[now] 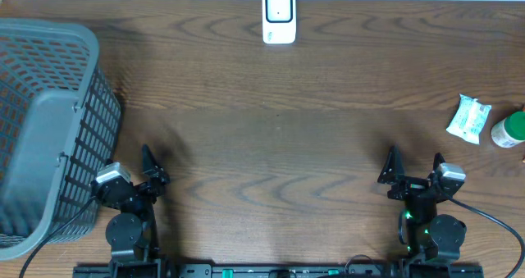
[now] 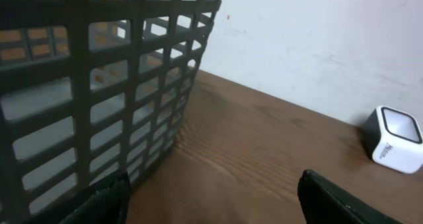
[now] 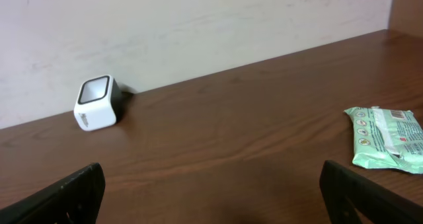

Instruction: Scan the item barcode

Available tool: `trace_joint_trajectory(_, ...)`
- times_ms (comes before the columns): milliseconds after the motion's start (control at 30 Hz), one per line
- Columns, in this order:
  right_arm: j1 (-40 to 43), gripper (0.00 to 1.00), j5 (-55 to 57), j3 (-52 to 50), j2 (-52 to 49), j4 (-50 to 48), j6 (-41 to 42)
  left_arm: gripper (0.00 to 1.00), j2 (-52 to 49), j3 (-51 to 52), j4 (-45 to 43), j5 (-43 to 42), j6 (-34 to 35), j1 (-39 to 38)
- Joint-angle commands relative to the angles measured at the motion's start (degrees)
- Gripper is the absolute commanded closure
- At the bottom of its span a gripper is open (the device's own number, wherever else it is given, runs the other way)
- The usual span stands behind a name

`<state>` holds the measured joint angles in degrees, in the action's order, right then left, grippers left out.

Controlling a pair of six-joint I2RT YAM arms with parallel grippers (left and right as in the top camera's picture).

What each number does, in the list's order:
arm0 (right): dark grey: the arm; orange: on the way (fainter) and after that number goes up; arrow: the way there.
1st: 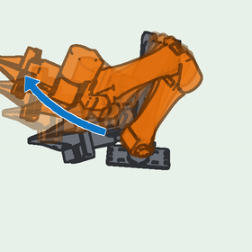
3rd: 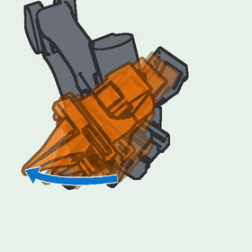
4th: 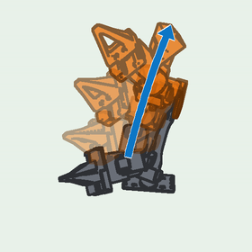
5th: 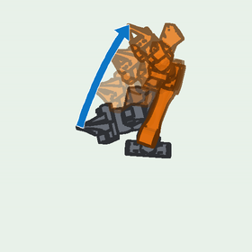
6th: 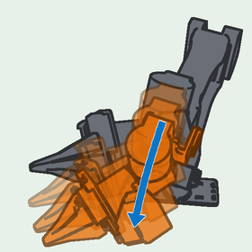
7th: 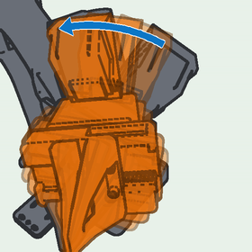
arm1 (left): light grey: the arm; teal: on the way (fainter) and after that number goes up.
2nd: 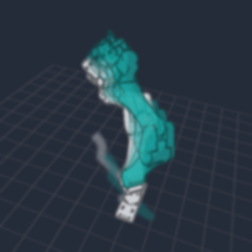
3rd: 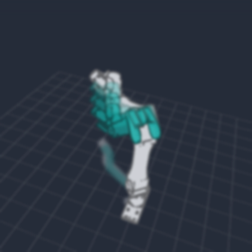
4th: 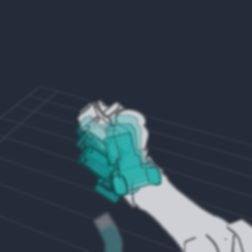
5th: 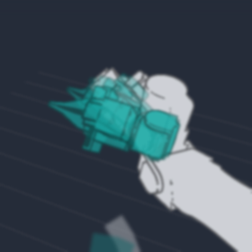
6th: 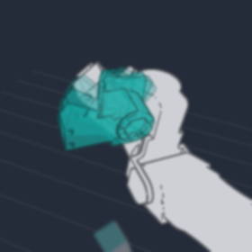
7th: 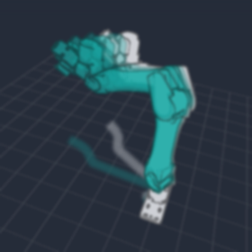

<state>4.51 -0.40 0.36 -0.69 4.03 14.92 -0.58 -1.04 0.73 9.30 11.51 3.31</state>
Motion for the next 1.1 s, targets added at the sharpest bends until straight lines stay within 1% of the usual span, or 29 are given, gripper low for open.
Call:
trace_joint_trajectory(0,-0.5,0.01,0.3,0.0,0.3,0.3,0.7,0.18,0.5,0.8,2.8,0.1,-1.4,-0.6)
trace_joint_trajectory(100,-0.5,0.01,0.3,0.0,0.3,0.3,0.7,0.19,0.5,0.8,2.8,0.1,-1.4,-1.8)
trace_joint_trajectory(1067,-0.5,0.01,0.3,0.0,0.3,0.3,0.7,0.19,0.2,0.8,2.8,-1.0,-1.4,-1.8)
